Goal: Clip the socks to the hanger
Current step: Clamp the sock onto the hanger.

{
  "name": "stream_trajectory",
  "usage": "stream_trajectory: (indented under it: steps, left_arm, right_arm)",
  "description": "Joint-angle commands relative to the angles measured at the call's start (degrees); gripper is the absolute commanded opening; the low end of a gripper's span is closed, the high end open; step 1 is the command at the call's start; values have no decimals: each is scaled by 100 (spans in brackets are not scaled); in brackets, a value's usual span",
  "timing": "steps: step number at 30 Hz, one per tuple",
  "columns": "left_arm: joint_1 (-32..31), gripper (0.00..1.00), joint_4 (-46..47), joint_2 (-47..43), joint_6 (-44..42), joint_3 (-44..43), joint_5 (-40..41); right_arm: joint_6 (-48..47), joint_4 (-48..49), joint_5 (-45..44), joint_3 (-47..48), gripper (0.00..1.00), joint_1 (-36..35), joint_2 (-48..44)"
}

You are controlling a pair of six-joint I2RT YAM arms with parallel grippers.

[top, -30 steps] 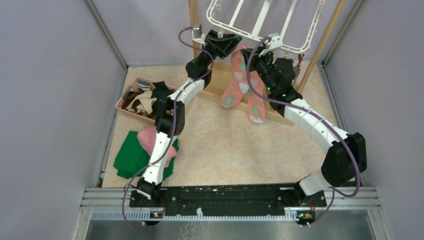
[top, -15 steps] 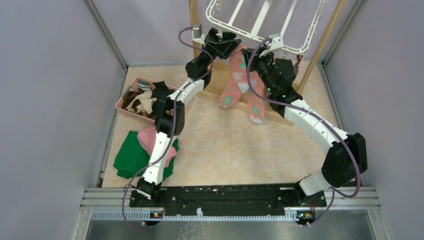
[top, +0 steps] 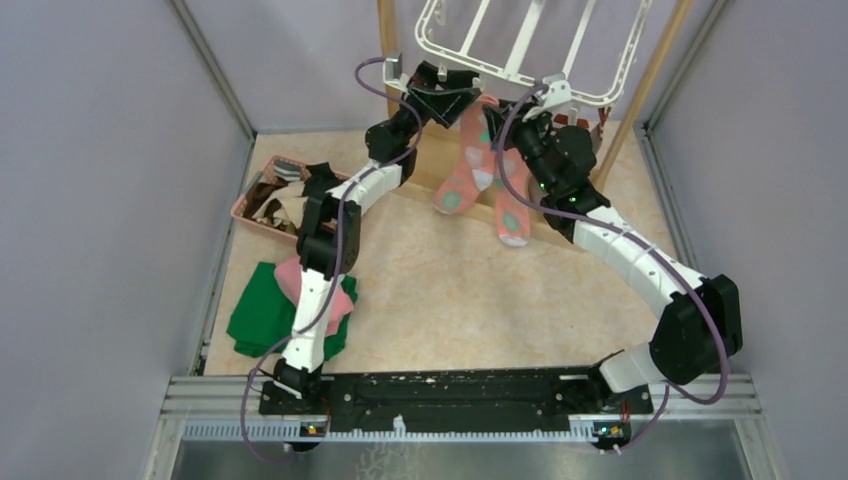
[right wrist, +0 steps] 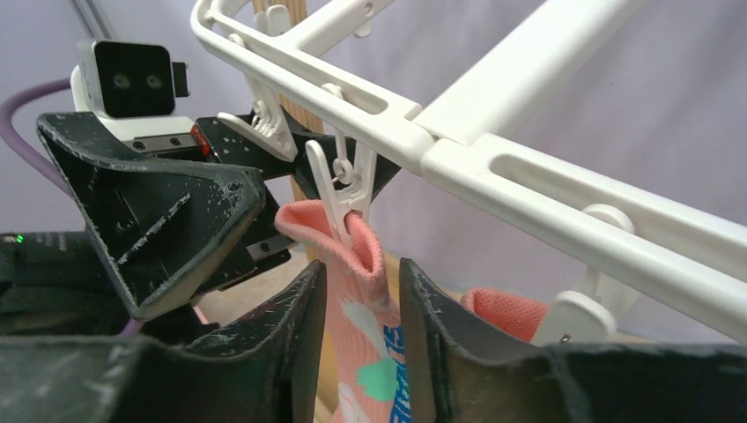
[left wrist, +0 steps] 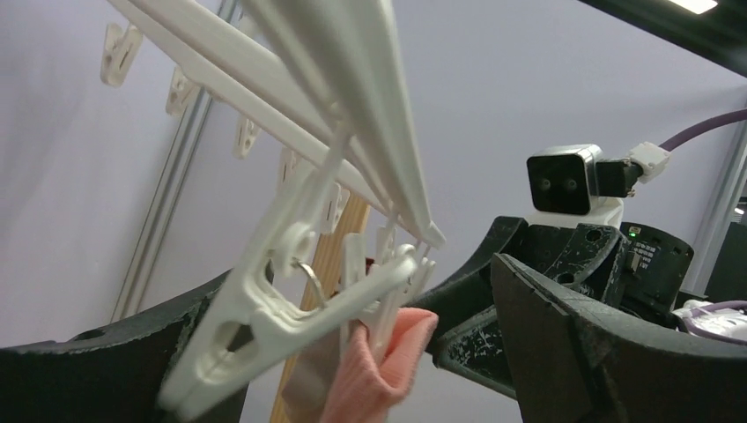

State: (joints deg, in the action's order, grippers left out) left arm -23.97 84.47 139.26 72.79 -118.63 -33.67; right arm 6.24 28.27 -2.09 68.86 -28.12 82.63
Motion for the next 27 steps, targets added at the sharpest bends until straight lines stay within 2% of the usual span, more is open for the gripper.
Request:
stream_trajectory:
  steps: [1,6,9,14,19,27]
  left_arm:
    - [103,98,1832,-937,-184,901,-188]
    - [233,98,1828,-1579,-488,2215,-248]
    - [297,98,1827,-1875,-575,2913,-258]
    - [381,98,1828,-2455,-942,4212,-304]
    - [467,98,1825,-3104,-1817,5502,-669]
    - [608,99,1588,-4313,-3087,7931,-960]
  right_arm:
    - [-73,263,140,-128,41,-84,-410]
    - [-143,214,398,-510,62,-80,-728]
    - [-209,160,555,-845,67,-80,-991]
    - [-259,128,675,-1482,70,-79,-1556]
    - [-265,482,1061,-2395,71,-84,-2019]
    - [-452,1856,1861,-4070,72,-88,-2434]
